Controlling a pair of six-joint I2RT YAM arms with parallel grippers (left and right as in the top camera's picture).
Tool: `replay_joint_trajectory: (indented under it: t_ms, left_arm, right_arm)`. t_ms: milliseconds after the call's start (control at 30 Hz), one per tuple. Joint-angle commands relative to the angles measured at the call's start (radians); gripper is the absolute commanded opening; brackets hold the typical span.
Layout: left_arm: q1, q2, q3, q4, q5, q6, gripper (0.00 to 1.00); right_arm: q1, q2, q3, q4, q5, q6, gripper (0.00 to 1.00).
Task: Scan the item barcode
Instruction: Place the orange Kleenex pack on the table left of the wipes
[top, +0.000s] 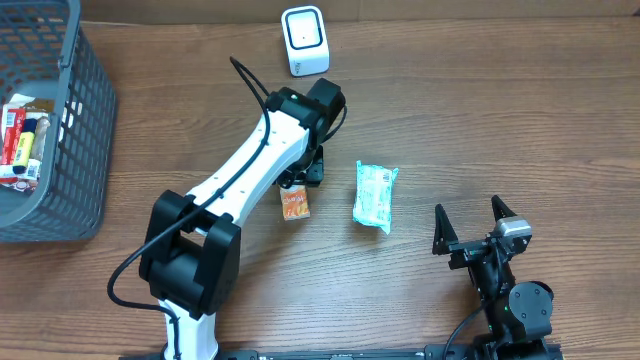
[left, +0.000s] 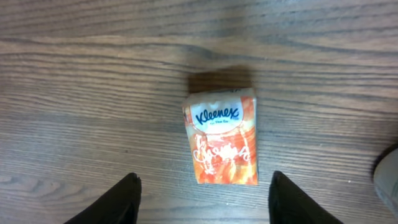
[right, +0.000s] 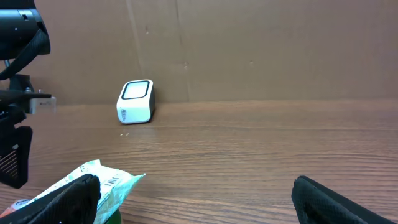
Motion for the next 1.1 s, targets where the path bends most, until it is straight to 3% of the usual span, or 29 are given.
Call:
replay_joint_trajectory:
  t_ms: [0, 667, 1067]
  left_arm:
    - [0.002, -0.019, -0.033, 0.002, 0.024, 0.023, 0.49]
    - [0.033, -0.019, -0.244, 0.182, 0.127, 0.023, 0.49]
    - [0.067, -0.021, -0.246, 0.203, 0.155, 0.054, 0.46]
  right_arm:
    - [-0.006, -0.012, -0.011, 0.006, 0.006, 0.008, 1.0]
    - [-0.006, -0.012, -0.011, 0.006, 0.006, 0.008, 1.0]
    - [-0.006, -0.012, -0.011, 0.006, 0.006, 0.008, 1.0]
